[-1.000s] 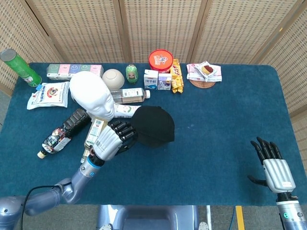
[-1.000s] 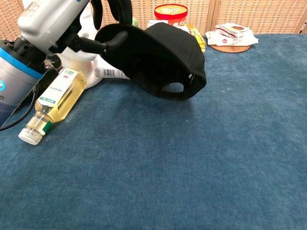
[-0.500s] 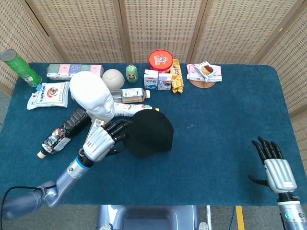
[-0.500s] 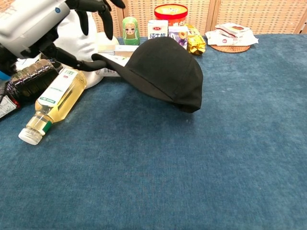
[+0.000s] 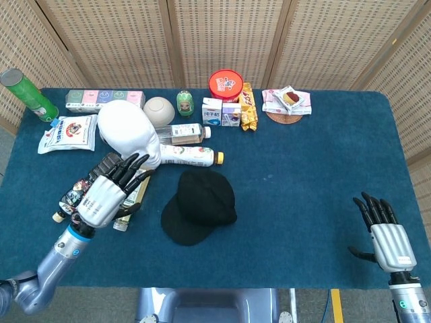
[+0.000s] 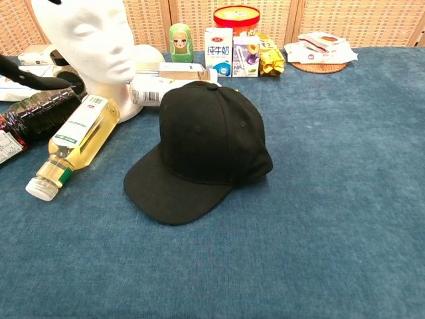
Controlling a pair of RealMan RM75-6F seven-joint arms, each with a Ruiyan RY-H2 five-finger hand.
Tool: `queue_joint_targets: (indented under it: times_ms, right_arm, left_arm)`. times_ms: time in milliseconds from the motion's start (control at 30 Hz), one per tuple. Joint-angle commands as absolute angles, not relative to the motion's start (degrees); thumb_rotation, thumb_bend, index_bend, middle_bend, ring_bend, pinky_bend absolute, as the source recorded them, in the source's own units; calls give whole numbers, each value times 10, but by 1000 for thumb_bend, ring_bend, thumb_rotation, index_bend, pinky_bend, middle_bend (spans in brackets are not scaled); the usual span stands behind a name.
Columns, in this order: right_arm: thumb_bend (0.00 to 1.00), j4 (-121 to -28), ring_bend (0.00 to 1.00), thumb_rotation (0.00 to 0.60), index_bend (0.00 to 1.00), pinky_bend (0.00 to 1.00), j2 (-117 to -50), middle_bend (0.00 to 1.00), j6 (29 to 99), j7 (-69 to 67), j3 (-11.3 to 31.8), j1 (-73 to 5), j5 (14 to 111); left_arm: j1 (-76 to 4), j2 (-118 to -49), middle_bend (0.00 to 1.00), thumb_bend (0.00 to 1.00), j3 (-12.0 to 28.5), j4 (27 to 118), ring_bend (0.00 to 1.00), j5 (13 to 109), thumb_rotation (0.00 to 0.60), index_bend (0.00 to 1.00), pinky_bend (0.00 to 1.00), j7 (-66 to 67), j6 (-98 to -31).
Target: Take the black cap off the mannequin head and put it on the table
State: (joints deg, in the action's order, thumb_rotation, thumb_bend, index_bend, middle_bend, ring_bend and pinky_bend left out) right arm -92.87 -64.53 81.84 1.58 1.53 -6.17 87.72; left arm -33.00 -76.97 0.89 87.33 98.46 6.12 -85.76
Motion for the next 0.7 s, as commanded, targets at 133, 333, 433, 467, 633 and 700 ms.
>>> queue_joint_targets:
  times_ms: [133,333,433,467,633,700]
  right_arm:
    - [0,-930,0,600,31,0,-646,0,817,18,15,-62,877]
    - [0,-932,0,600,31,0,-646,0,820,21,16,-61,877]
    - [0,-932,0,600,31,0,-646,0,823,26,19,-60,876]
    - [0,-932,0,600,31,0,-647,0,825,28,20,-60,875]
    - [0,-931,0,600,31,0,-651,0,829,38,24,-61,873]
    - [0,-931,0,600,31,0,-651,0,829,38,25,-60,872]
  left_arm:
    - [-286,-696,0,31,-7,885,0,1002,600,135,213,-14,-904]
    - [-213,-654,0,0,-13,897,0,920,600,107,11,-40,-928]
    - [-180,-628,0,0,-19,925,0,871,600,86,0,-45,-922]
    - [-164,-616,0,0,-24,940,0,844,600,80,0,-52,-914]
    - [-123,-581,0,0,-28,976,0,780,600,6,0,-77,-896]
    - [-113,-577,0,0,-26,980,0,768,600,0,0,-86,-896]
